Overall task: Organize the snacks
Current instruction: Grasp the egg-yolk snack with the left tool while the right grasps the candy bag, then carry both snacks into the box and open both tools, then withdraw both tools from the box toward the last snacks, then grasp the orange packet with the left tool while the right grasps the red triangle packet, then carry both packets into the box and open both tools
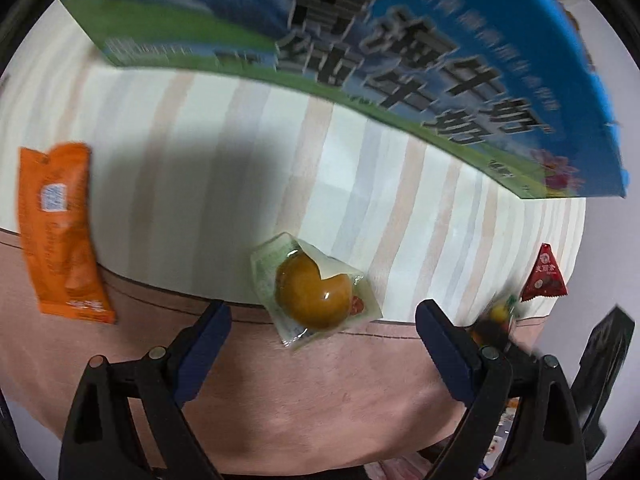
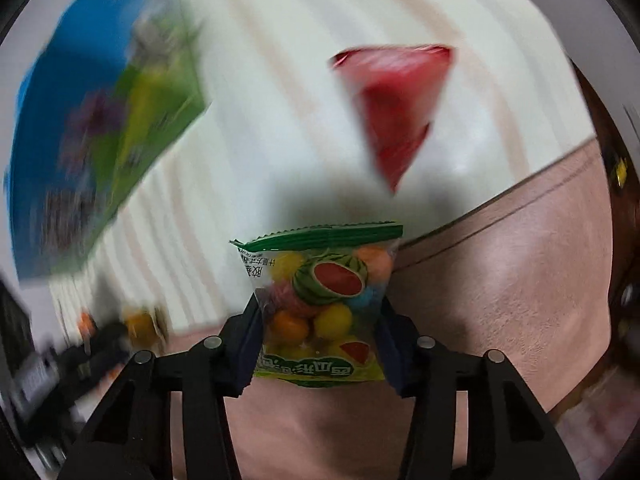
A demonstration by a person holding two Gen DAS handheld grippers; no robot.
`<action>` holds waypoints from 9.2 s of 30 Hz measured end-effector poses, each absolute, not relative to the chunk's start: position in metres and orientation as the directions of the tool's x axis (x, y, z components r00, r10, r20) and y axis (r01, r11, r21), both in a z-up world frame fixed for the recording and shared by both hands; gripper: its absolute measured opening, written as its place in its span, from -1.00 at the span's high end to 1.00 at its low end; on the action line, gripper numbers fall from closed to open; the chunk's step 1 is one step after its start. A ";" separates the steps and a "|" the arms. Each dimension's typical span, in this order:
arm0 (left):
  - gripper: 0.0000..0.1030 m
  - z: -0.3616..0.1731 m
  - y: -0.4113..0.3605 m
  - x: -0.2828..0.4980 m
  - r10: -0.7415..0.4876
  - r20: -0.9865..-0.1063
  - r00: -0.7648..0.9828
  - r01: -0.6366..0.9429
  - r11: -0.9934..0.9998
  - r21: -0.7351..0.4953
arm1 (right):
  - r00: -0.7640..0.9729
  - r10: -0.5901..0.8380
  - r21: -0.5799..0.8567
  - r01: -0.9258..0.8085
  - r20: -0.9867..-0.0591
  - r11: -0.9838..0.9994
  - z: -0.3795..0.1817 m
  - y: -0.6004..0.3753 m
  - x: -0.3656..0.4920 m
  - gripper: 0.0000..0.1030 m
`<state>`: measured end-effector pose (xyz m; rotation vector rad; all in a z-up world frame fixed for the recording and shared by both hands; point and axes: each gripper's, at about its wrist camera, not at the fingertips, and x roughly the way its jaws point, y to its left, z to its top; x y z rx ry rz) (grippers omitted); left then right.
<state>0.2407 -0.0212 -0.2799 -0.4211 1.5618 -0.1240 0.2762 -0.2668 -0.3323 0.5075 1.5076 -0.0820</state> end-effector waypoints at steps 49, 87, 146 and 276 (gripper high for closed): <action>0.22 -0.185 -0.004 0.157 -0.365 -0.920 0.142 0.013 0.930 -0.367 | 0.049 0.407 0.409 0.087 -0.912 0.908 -0.272 -0.175 0.233 0.03; 0.13 -0.180 0.042 0.443 -0.108 -0.992 0.057 0.041 0.993 -0.106 | 0.024 0.156 0.156 -0.009 -0.987 0.988 -0.228 -0.187 0.561 -0.23; -0.83 -0.011 0.006 0.220 -0.055 -0.775 0.629 0.041 0.998 -0.039 | 0.548 0.155 0.109 -0.116 -0.822 0.987 -0.037 -0.176 0.319 -0.81; -0.03 -0.055 -0.006 0.348 -0.333 -0.856 0.396 0.123 0.943 -0.310 | 0.344 0.419 0.418 -0.083 -0.840 0.905 -0.115 -0.166 0.389 0.19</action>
